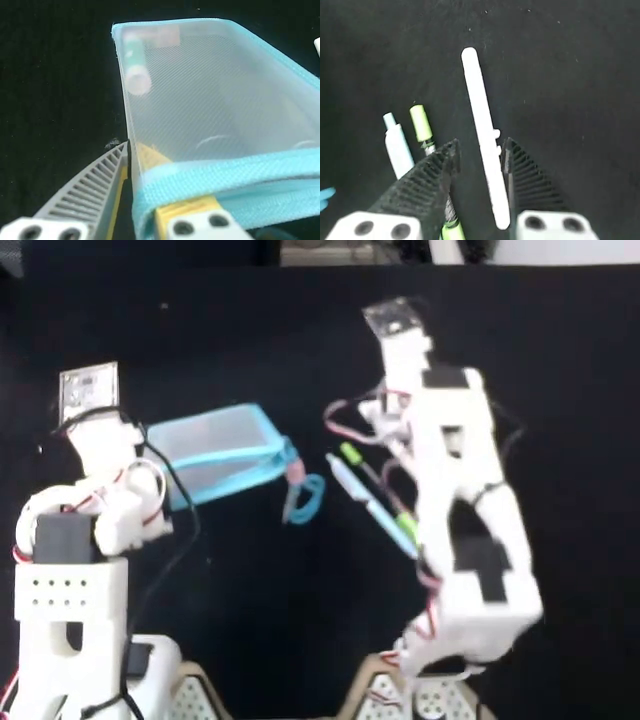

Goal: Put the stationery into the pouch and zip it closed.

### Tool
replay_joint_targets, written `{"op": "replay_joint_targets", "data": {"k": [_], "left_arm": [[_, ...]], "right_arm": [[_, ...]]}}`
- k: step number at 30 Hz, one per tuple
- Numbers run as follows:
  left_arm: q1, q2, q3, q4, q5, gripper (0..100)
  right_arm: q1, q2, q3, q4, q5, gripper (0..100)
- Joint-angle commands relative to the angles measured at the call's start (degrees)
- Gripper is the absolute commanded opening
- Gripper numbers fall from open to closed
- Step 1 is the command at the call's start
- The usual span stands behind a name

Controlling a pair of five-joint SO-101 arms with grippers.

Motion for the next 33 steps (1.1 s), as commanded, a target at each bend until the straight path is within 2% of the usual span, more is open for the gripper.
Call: {"op": "replay_joint_targets", "data": {"k": [1,9,17,29,33], "left_arm": [[0.04,-0.70,-1.89,0.53,0.18,3],[0.04,-0.70,-1.89,0.53,0.18,3],[0.04,-0.70,-1.80,0.53,0.18,3],[0.04,-0.70,-1.80,0.53,0.18,3],[0.04,-0.70,-1.80,0.53,0.18,3]], "right_arm": [[0.62,8.40,-13.58,1.85,3.08,13.7],[-1.14,26.15,-34.59,6.95,8.09,13.7],[-1.41,40.40,-52.44,11.60,8.26,13.8],[-2.73,45.58,-80.31,32.88,8.18,13.6],[-3.96,48.92,-82.42,34.02,10.90,13.7]]}}
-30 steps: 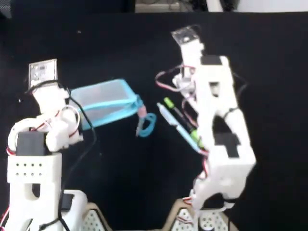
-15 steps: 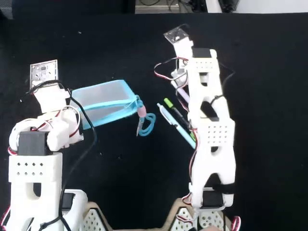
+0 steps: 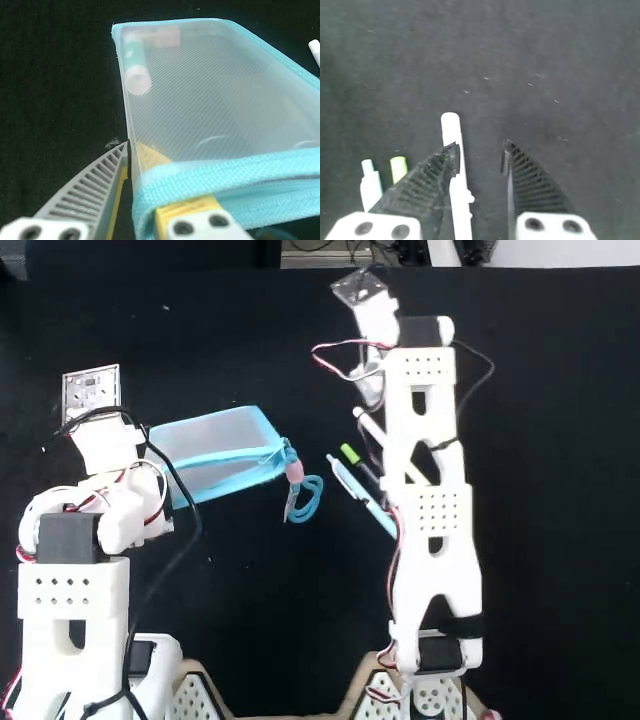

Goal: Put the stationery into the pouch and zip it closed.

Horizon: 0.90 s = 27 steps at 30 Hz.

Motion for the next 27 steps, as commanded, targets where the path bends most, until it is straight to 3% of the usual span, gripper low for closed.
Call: {"op": "replay_joint_targets", "data": {"k": [1,12,14,17,27], "left_arm": [[0.04,-0.70,-1.80,0.53,0.18,3],[0.04,-0.70,-1.80,0.53,0.18,3],[0.04,-0.70,-1.80,0.53,0.18,3],[-0.04,-0.70,-1.80,0.53,0.18,3],[-0.13,-0.70,-1.80,0.53,0.18,3]], "right_arm": [[-1.41,1.80,-3.65,0.62,3.69,13.7],[-1.14,11.03,-3.82,-0.70,11.08,13.4],[-0.35,11.38,-3.82,-0.97,10.90,12.0],[1.49,11.30,-4.79,-0.97,10.64,0.4],[8.44,11.74,-10.95,4.31,5.89,1.2]]}}
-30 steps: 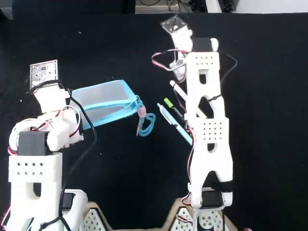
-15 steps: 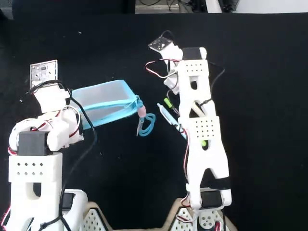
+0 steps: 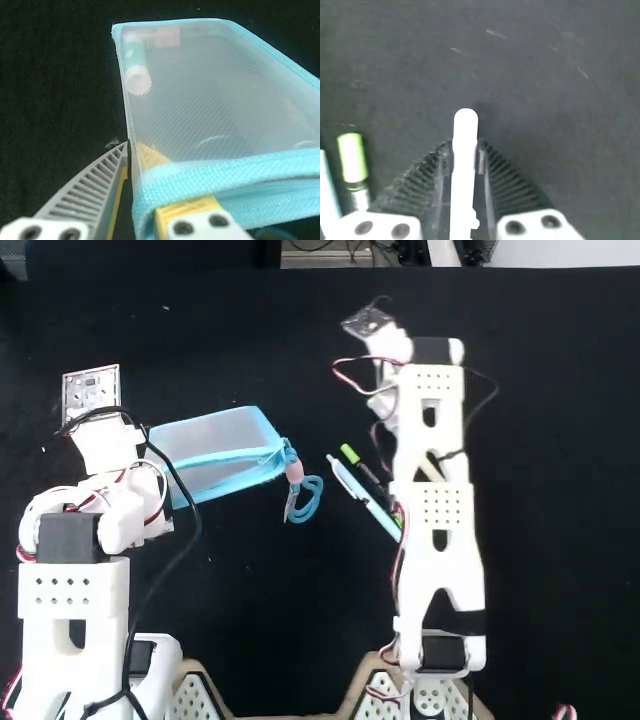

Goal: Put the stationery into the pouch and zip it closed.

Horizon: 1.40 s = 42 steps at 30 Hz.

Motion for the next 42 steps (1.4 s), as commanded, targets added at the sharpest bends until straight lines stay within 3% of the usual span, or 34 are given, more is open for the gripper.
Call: {"op": "replay_joint_targets", "data": {"k": [1,12,17,27,31,37,42], "left_arm": [[-0.13,-0.70,-1.80,0.53,0.18,3],[0.04,-0.70,-1.80,0.53,0.18,3],[-0.22,-0.70,-1.80,0.53,0.18,3],[-0.31,-0.70,-1.27,0.97,0.18,3],[-0.22,-0.70,-1.27,0.97,0.18,3],[-0.13,-0.70,-1.27,0.88,0.18,3],[-0.04,-0.70,-1.27,0.88,0.18,3]], "right_arm": [[2.64,-0.75,-1.54,1.93,-1.93,1.3],[4.66,-8.13,17.80,1.93,-5.01,17.5],[2.99,-12.00,17.80,0.53,-4.22,16.5],[1.93,-6.55,17.71,0.88,7.65,14.9],[2.37,-6.02,16.40,-1.49,5.27,0.4],[5.01,-9.19,4.62,2.02,-3.43,1.0],[6.42,-14.64,8.22,2.02,-4.57,1.0]]}}
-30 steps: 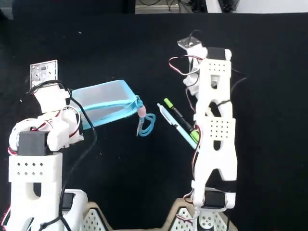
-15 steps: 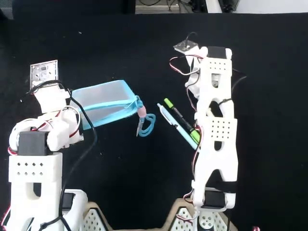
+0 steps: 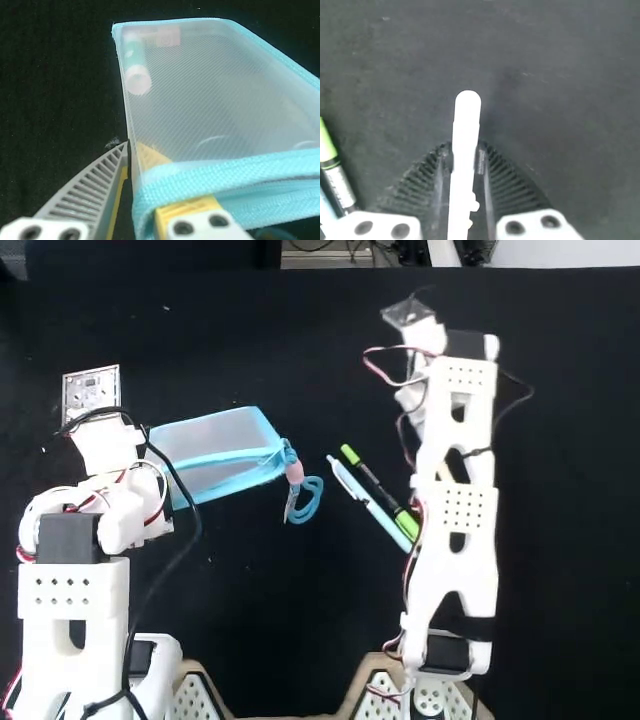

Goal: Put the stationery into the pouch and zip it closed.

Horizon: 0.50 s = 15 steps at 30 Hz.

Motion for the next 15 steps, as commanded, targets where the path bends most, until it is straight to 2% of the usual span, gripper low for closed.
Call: {"op": "replay_joint_targets", "data": {"k": [1,7,15], "left_arm": [[-0.04,-0.70,-1.19,0.62,0.18,3],[0.04,-0.70,-1.19,0.62,0.18,3],[-0.04,-0.70,-1.19,0.62,0.18,3]], "right_arm": [[1.41,-8.13,2.59,1.93,-0.88,1.0],[0.88,-23.25,21.23,1.85,-5.71,1.0],[-2.99,-52.62,47.25,0.53,-5.80,1.0]]}}
